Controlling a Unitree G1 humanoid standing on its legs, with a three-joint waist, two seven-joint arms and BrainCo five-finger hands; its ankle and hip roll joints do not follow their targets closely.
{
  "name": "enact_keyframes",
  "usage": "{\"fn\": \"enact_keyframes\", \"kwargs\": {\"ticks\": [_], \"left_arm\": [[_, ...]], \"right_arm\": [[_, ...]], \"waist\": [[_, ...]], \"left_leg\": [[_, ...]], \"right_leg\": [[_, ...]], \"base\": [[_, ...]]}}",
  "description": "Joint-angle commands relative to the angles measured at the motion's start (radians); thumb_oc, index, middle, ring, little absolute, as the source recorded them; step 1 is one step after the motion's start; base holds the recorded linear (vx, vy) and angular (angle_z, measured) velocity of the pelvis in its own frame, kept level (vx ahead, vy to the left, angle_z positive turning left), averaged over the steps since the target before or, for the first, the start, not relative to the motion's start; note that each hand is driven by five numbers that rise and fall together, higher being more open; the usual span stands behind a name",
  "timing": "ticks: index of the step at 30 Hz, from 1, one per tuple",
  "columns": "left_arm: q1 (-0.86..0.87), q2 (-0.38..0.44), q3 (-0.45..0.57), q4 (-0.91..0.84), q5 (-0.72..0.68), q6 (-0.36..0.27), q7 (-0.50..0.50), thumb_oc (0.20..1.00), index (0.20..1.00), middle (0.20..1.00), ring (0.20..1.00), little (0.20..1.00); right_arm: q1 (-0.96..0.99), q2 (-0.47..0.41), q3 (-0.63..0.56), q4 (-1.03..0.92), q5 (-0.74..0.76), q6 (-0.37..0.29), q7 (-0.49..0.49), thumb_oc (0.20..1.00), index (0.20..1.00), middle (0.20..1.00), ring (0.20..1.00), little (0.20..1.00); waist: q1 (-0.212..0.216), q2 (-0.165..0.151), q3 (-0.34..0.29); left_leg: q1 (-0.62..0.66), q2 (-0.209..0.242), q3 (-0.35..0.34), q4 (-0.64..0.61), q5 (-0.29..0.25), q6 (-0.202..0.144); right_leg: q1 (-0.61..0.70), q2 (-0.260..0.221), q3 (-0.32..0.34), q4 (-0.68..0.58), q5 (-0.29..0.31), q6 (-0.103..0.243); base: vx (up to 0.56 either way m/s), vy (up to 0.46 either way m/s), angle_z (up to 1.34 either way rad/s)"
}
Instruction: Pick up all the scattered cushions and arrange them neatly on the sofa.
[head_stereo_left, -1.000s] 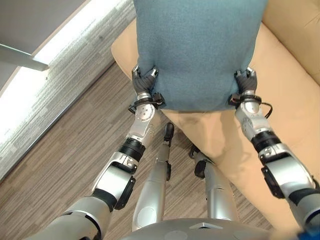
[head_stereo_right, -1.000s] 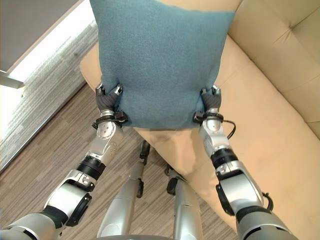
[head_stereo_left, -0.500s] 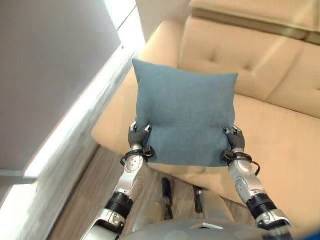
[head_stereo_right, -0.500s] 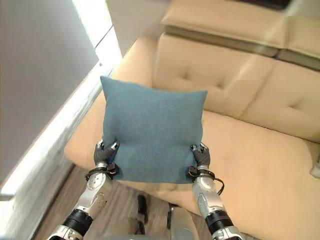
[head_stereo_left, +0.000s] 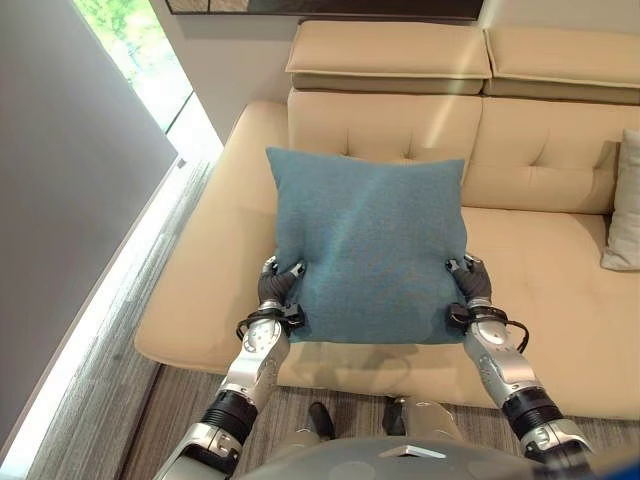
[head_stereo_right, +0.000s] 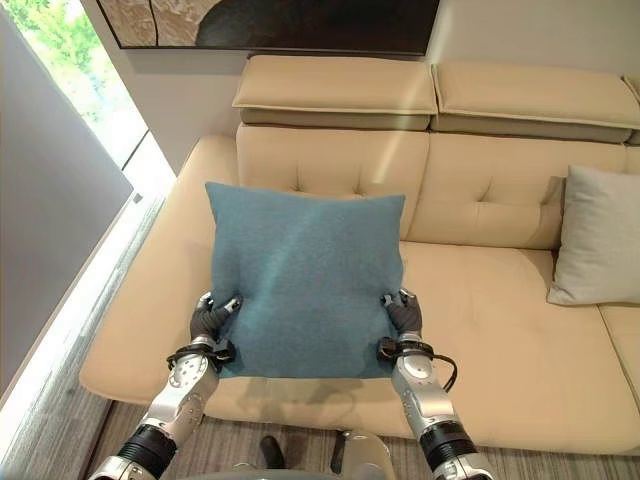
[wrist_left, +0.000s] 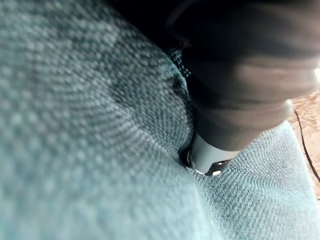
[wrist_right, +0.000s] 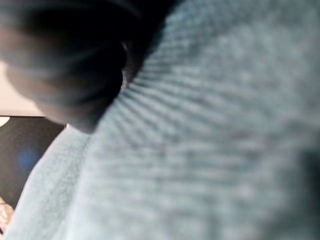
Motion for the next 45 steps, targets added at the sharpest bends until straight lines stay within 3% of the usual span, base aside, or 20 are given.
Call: {"fn": "enact_keyframes", "kwargs": {"ticks": [1, 6, 7, 10, 14, 25, 33, 37, 38, 45], "left_arm": [[-0.113, -0.029, -0.059, -0.06, 0.019, -0.059, -0.064, 0.2, 0.2, 0.2, 0.2, 0.2], [-0.127, -0.033, -0.06, -0.06, 0.015, -0.06, -0.059, 0.2, 0.2, 0.2, 0.2, 0.2], [-0.147, -0.024, -0.061, -0.092, 0.02, -0.059, -0.06, 0.2, 0.2, 0.2, 0.2, 0.2], [-0.18, -0.02, -0.064, -0.1, 0.03, -0.063, -0.057, 0.2, 0.2, 0.2, 0.2, 0.2], [-0.195, -0.017, -0.067, -0.108, 0.057, -0.065, -0.047, 0.2, 0.2, 0.2, 0.2, 0.2], [-0.268, 0.019, -0.056, -0.117, 0.09, -0.082, -0.014, 0.2, 0.2, 0.2, 0.2, 0.2], [-0.606, 0.048, -0.114, -0.009, 0.173, -0.118, 0.093, 0.2, 0.2, 0.2, 0.2, 0.2], [-0.807, 0.07, -0.136, 0.078, 0.191, -0.142, 0.138, 0.2, 0.2, 0.2, 0.2, 0.2], [-0.9, 0.079, -0.141, 0.098, 0.218, -0.163, 0.178, 0.2, 0.2, 0.2, 0.2, 0.2], [-1.147, 0.098, -0.189, 0.3, 0.309, -0.171, 0.3, 0.2, 0.2, 0.2, 0.2, 0.2]], "right_arm": [[-0.087, 0.068, 0.011, -0.147, -0.025, -0.09, 0.028, 0.2, 0.2, 0.2, 0.2, 0.2], [-0.093, 0.056, 0.018, -0.152, -0.022, -0.089, 0.028, 0.2, 0.2, 0.2, 0.2, 0.2], [-0.118, 0.036, 0.04, -0.152, -0.031, -0.085, 0.037, 0.2, 0.2, 0.2, 0.2, 0.2], [-0.141, 0.025, 0.039, -0.156, -0.046, -0.086, 0.029, 0.2, 0.2, 0.2, 0.2, 0.2], [-0.15, 0.015, 0.045, -0.182, -0.102, -0.079, 0.013, 0.2, 0.2, 0.2, 0.2, 0.2], [-0.228, 0.003, 0.045, -0.203, -0.206, -0.067, -0.04, 0.2, 0.2, 0.2, 0.2, 0.2], [-0.521, 0.018, 0.082, -0.13, -0.32, -0.083, -0.193, 0.2, 0.2, 0.2, 0.2, 0.2], [-0.707, -0.016, 0.09, -0.038, -0.346, -0.097, -0.268, 0.2, 0.2, 0.2, 0.2, 0.2], [-0.801, -0.04, 0.079, -0.019, -0.376, -0.11, -0.325, 0.2, 0.2, 0.2, 0.2, 0.2], [-1.051, -0.132, 0.146, 0.137, -0.505, -0.101, -0.485, 0.2, 0.2, 0.2, 0.2, 0.2]], "waist": [[-0.011, -0.07, -0.019], [-0.014, -0.072, -0.032], [0.009, -0.076, -0.015], [0.02, -0.084, 0.005], [0.013, -0.059, 0.006], [0.006, -0.054, 0.009], [-0.022, -0.03, 0.017], [-0.025, -0.019, 0.016], [-0.026, -0.012, 0.01], [-0.021, -0.006, -0.024]], "left_leg": [[0.036, -0.065, -0.113, 0.133, -0.187, -0.013], [0.027, -0.064, -0.141, 0.153, -0.196, -0.019], [-0.08, -0.064, -0.3, 0.172, -0.149, -0.052], [-0.191, -0.077, -0.348, 0.185, -0.116, -0.06], [-0.148, -0.057, -0.317, 0.087, -0.073, -0.054], [-0.177, -0.068, -0.253, 0.032, -0.039, -0.041], [-0.338, -0.076, -0.245, -0.005, 0.033, -0.063], [-0.421, -0.067, -0.249, -0.014, 0.06, -0.081], [-0.468, -0.065, -0.258, -0.015, 0.069, -0.089], [-0.579, -0.063, -0.278, -0.015, 0.09, -0.102]], "right_leg": [[0.094, -0.023, 0.041, -0.186, 0.115, 0.112], [0.114, -0.014, 0.046, -0.208, 0.115, 0.105], [0.129, 0.001, 0.075, -0.238, 0.11, 0.094], [0.123, -0.004, 0.087, -0.24, 0.116, 0.096], [0.095, 0.002, 0.106, -0.238, 0.121, 0.107], [-0.019, -0.008, 0.168, -0.248, 0.174, 0.131], [-0.2, -0.006, 0.16, -0.251, 0.226, 0.144], [-0.289, -0.007, 0.145, -0.251, 0.236, 0.155], [-0.343, -0.009, 0.141, -0.251, 0.242, 0.159], [-0.456, -0.014, 0.138, -0.251, 0.26, 0.168]], "base": [[0.12, -0.218, 0.33], [0.05, -0.055, 0.18], [0.0, 0.0, 0.0], [0.0, 0.016, 0.06], [0.04, 0.093, -0.47], [0.02, 0.08, -0.21], [-0.06, 0.002, -0.07], [-0.04, -0.039, -0.03], [-0.02, -0.036, -0.01], [0.01, -0.023, 0.01]]}}
